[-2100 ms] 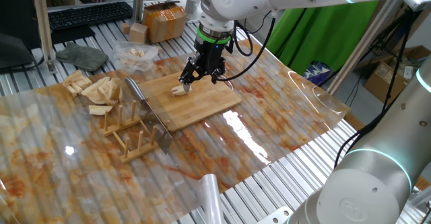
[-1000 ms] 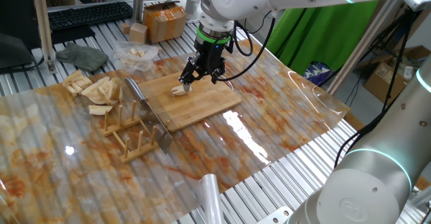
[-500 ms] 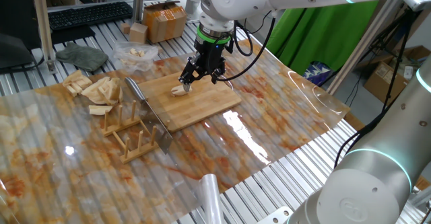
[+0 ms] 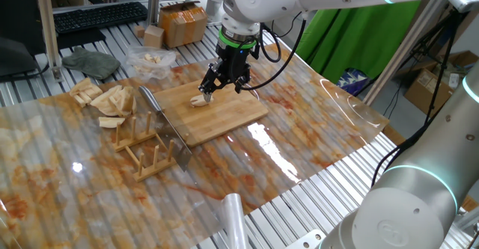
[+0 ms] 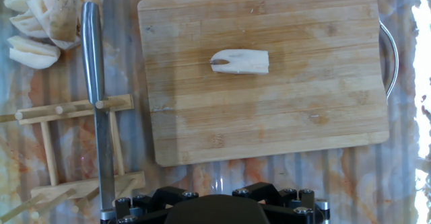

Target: Slice the lotus root

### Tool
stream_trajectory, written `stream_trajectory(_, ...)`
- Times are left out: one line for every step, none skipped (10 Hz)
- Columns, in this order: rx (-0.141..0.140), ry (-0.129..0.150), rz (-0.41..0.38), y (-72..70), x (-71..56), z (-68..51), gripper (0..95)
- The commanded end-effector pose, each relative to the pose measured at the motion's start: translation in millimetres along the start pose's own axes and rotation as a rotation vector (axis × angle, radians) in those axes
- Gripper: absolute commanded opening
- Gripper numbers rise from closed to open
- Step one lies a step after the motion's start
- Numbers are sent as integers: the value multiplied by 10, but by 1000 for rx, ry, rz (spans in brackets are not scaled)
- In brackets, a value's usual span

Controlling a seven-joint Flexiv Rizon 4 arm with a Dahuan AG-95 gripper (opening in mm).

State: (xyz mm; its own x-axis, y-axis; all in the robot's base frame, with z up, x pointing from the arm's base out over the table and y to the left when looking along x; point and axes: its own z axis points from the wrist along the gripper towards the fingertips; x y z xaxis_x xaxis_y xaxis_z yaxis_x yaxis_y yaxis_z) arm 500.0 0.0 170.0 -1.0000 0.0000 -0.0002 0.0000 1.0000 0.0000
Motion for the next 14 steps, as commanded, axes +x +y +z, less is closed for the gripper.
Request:
stream_trajectory(-119, -47, 109, 0, 1, 0, 0)
stream_trajectory(-120, -47, 109, 1, 5, 1, 0)
stream_trajectory(-120, -47, 108, 2, 5, 2, 0)
stream_trajectory(-120, -47, 107, 2, 6, 3, 0)
stream_trajectory(-121, -47, 107, 5, 6, 4, 0)
stream_trajectory(-121, -47, 107, 8, 5, 7, 0)
stream_trajectory(-122, -47, 107, 13, 1, 17, 0)
stream_trajectory(-122, -47, 108, 21, -4, 31, 0)
stream_trajectory(-126, -47, 112, 33, -8, 45, 0)
stream_trajectory(-130, -46, 115, 58, -17, 67, 0)
stream_trajectory(-129, -37, 114, 101, -22, 82, 0)
stream_trajectory(-127, -18, 110, 162, -24, 95, 0)
stream_trajectory(-121, -13, 114, 219, -28, 124, 0)
stream_trajectory(-117, -19, 129, 253, -46, 166, 0)
